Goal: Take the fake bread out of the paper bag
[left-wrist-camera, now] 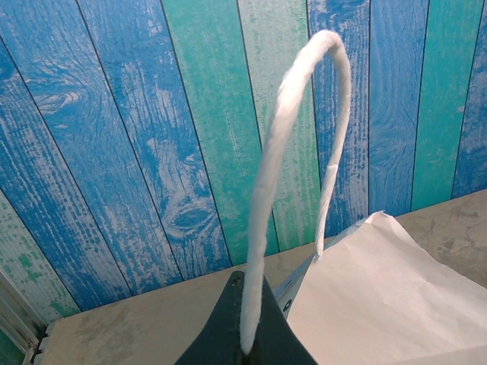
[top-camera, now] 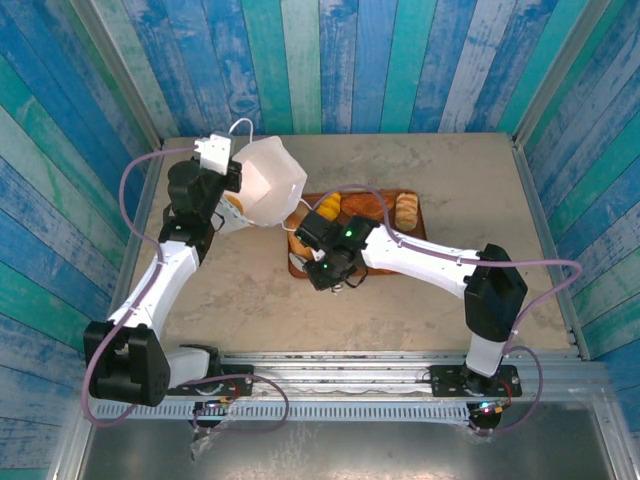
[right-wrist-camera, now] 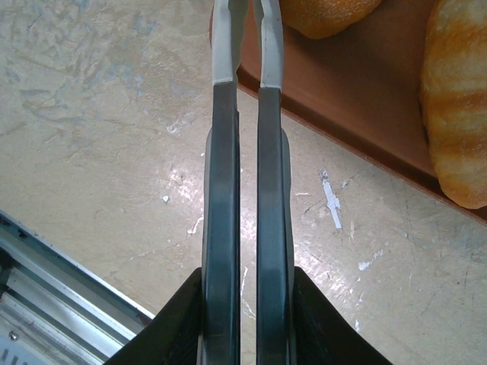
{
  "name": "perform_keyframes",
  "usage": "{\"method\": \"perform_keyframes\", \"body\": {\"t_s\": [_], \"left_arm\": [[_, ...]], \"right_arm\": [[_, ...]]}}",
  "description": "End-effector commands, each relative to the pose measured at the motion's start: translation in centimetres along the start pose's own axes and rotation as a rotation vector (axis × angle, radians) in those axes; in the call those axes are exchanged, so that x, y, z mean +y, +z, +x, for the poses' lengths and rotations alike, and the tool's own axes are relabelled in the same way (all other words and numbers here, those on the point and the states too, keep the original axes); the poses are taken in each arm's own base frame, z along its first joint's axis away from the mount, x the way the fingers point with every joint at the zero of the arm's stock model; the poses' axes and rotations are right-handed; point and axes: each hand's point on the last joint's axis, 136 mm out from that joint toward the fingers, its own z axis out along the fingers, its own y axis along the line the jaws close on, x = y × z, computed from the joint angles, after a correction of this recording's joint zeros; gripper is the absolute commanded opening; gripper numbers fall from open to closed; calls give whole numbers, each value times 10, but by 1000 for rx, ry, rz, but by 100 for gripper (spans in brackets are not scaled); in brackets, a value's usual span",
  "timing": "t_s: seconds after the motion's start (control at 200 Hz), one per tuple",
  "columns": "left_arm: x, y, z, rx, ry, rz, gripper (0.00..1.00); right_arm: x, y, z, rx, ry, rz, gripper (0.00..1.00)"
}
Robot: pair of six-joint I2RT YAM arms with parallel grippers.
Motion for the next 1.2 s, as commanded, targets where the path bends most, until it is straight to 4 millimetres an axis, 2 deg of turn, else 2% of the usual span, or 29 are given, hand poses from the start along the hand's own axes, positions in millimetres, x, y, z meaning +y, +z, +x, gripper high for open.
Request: {"method": "perform_keyframes", "body": {"t_s": [0.0, 0.09, 0.381, 0.486, 0.631, 0.821, 1.002, 1.092, 1.197], "left_arm": [[4, -7, -14, -39, 50, -11, 0], [1, -10, -13, -47, 86, 18, 0], [-18, -31, -19, -80, 203, 141, 0], [-30, -42, -15, -84, 215, 200, 0], [-40, -56, -1, -63, 203, 239, 0], [-55, -76, 11, -70, 193, 300, 0], [-64, -84, 8, -79, 169, 351, 0], [-69, -86, 8, -68, 136, 385, 0], [-77, -90, 10, -54, 86, 424, 0]], "right_arm": [[10, -39, -6, -72, -29, -59, 29], [3, -57, -4, -105, -15, -56, 29], [-50, -112, 18, -195, 102, 11, 30], [-58, -139, 16, -278, 110, 15, 31], [-43, -167, 6, -344, 62, -55, 32], [-11, -182, -11, -340, -23, -162, 31], [-6, -196, -18, -358, -65, -160, 32], [-2, -192, -20, -345, -82, -167, 32], [3, -176, -22, -319, -90, -171, 32]]}}
